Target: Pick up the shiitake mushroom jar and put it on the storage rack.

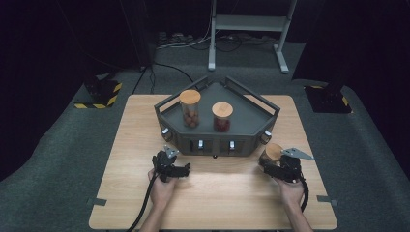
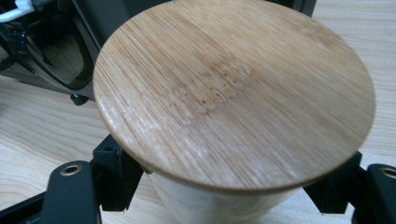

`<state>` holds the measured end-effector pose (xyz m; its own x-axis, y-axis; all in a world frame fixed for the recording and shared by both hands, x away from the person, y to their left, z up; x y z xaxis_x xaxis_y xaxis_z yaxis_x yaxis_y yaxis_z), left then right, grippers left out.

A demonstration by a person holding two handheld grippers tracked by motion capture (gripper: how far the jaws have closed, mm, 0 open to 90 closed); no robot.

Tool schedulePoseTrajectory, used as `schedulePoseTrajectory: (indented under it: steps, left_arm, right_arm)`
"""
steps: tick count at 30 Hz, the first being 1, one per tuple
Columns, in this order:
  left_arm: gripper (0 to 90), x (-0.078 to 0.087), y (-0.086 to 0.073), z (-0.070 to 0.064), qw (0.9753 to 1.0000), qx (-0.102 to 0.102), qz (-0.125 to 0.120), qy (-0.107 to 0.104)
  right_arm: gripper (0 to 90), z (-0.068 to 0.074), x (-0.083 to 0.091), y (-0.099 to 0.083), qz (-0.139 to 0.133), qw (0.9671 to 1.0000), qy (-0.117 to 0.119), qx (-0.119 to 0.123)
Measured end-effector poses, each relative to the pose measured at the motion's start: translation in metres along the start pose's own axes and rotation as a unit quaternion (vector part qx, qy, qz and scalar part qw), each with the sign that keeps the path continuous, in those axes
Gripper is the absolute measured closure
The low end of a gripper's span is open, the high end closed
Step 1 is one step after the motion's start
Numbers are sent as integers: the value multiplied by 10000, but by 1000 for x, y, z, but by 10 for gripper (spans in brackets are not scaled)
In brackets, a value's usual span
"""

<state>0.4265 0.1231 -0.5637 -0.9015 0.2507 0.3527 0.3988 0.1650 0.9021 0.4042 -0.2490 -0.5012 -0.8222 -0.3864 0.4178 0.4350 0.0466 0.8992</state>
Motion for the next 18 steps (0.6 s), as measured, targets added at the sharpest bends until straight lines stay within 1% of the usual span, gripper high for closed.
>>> schedulePoseTrajectory:
  steps: [6,9,16,18]
  left_arm:
    - [33,0,0,0,10000,0,0,0]
    - [33,0,0,0,10000,1,0,0]
    - [33,0,0,0,10000,-1,1,0]
    - [33,0,0,0,10000,15,-9,0]
  right_arm:
    - [252,-3,4,4,-21,10000,-14,10]
    - [252,-2,6,7,-40,10000,-9,81]
    - [252,0,9,14,-66,9999,28,133]
    - [252,2,9,16,-75,9998,7,164]
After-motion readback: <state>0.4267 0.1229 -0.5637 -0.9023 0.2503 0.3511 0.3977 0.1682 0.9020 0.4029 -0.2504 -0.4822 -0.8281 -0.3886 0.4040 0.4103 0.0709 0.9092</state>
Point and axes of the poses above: each handheld gripper's, and its own axes: x roughly backward along the jaws, y roughly out of its top, z roughly to its left, the point moved 2 cm from there along -x, roughly forward along the jaws, and after that the axes turned 10 degrees about -z, right-handed, at the moved point
